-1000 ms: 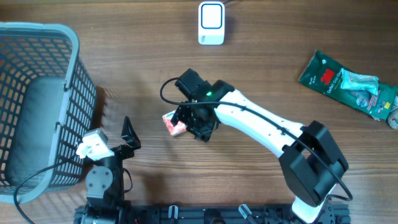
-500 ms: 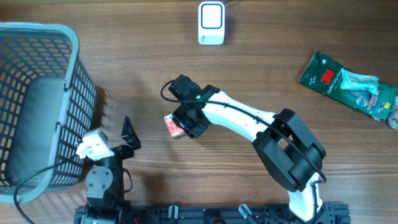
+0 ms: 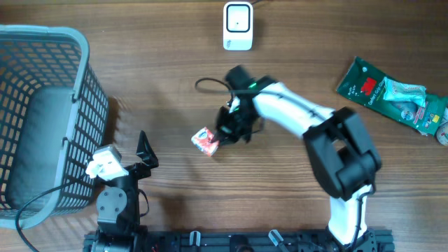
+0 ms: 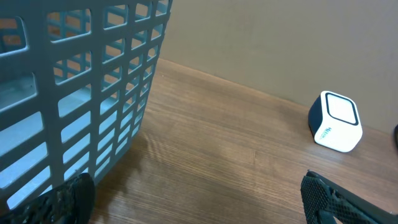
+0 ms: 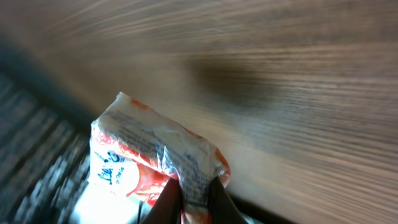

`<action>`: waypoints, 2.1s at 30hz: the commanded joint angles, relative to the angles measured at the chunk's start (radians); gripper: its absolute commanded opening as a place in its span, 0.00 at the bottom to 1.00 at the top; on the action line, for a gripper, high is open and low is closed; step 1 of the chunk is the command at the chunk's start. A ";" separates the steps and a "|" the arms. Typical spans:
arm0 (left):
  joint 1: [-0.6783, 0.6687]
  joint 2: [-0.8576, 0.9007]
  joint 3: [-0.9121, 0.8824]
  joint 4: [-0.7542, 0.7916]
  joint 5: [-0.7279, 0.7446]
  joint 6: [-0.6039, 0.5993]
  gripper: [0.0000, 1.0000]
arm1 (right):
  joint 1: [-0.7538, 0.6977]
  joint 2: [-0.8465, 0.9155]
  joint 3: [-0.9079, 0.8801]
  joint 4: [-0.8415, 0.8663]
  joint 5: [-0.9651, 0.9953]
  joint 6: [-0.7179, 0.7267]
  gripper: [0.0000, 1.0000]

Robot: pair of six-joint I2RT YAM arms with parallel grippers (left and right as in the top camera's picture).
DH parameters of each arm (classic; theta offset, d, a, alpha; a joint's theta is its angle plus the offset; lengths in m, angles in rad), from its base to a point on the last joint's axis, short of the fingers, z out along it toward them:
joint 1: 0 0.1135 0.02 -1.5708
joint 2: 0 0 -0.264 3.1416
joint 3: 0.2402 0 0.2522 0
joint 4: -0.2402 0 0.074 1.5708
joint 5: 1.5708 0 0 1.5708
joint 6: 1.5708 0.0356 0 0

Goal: Scan the item barcode
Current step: 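Lift the Kleenex pack with the right gripper to the scanner, then carry the Kleenex pack right and release it at the right edge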

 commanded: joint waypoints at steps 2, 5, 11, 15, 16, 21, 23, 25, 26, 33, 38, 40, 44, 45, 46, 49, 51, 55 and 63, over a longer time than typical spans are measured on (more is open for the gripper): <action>0.006 -0.007 -0.003 0.002 -0.013 -0.005 1.00 | -0.194 -0.027 -0.010 -0.251 -0.528 -0.552 0.11; 0.006 -0.007 -0.003 0.002 -0.013 -0.005 1.00 | -0.280 -0.027 -0.010 -0.303 -0.528 -0.454 0.04; 0.006 -0.007 -0.003 0.002 -0.013 -0.005 1.00 | -0.321 -0.027 -0.010 -0.460 -0.532 -0.333 0.04; 0.006 -0.007 -0.003 0.002 -0.013 -0.005 1.00 | -0.322 -0.027 -0.010 -0.466 -0.467 -0.355 0.04; 0.006 -0.007 -0.003 0.002 -0.013 -0.005 1.00 | -0.322 -0.027 -0.010 -0.467 -0.422 -0.355 0.04; 0.006 -0.007 -0.003 0.002 -0.013 -0.005 1.00 | -0.323 -0.027 -0.010 -0.217 -0.266 -0.443 0.04; 0.006 -0.007 -0.003 0.002 -0.013 -0.005 1.00 | -0.323 -0.027 -0.010 0.005 -0.224 -0.325 0.04; 0.006 -0.008 -0.003 0.002 -0.013 -0.005 1.00 | -0.323 -0.027 -0.010 0.224 -0.224 -0.262 0.05; 0.006 -0.007 -0.003 0.002 -0.013 -0.005 1.00 | -0.323 -0.027 -0.010 0.340 -0.214 -0.263 0.05; 0.006 -0.007 -0.003 0.002 -0.013 -0.005 1.00 | -0.298 -0.027 0.073 0.692 0.478 -0.159 0.05; 0.006 -0.007 -0.003 0.002 -0.013 -0.005 1.00 | -0.216 -0.016 0.084 0.921 0.803 -0.195 0.05; 0.006 -0.007 -0.003 0.002 -0.013 -0.005 1.00 | -0.202 0.011 0.109 0.970 0.879 -0.227 0.05; 0.006 -0.007 -0.003 0.002 -0.014 -0.005 1.00 | -0.197 0.100 0.275 0.907 0.958 -0.348 0.05; 0.006 -0.007 -0.003 0.002 -0.013 -0.005 1.00 | -0.190 0.116 0.304 0.894 0.995 -0.388 0.05; 0.006 -0.007 -0.003 0.002 -0.013 -0.005 1.00 | -0.183 0.127 0.319 0.880 1.031 -0.412 0.05; 0.006 -0.007 -0.003 0.002 -0.013 -0.005 1.00 | -0.148 0.155 0.326 0.840 1.163 -0.488 0.05; 0.006 -0.007 -0.003 0.002 -0.013 -0.005 1.00 | -0.124 0.159 0.326 0.841 1.242 -0.496 0.05; 0.006 -0.007 -0.003 0.002 -0.013 -0.005 1.00 | -0.080 0.159 0.327 0.882 1.352 -0.510 0.05; 0.006 -0.008 -0.003 0.002 -0.013 -0.005 1.00 | -0.129 -0.164 0.351 -0.141 1.433 -0.178 0.04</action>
